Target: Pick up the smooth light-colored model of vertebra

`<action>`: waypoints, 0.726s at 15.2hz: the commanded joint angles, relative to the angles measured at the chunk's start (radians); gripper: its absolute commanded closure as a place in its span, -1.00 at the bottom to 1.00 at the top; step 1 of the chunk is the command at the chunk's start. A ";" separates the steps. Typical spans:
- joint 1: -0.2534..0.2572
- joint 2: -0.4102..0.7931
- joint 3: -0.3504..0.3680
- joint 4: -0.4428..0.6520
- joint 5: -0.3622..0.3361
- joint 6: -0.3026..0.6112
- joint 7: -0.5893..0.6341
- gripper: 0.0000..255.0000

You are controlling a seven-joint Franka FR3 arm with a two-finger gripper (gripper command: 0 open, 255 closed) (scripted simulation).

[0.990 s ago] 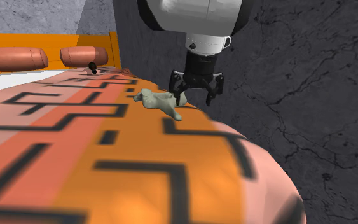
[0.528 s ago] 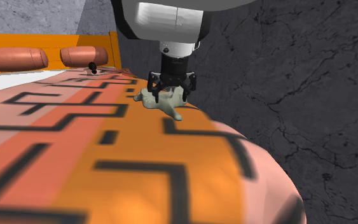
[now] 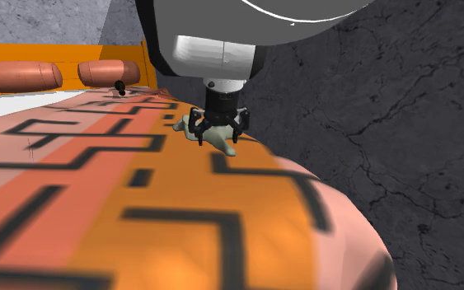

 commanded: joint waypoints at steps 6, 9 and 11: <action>0.001 0.001 0.001 -0.013 0.000 0.015 0.000 1.00; 0.000 0.001 0.000 -0.013 0.001 0.014 -0.001 1.00; 0.000 0.001 0.001 -0.012 0.000 0.013 -0.001 1.00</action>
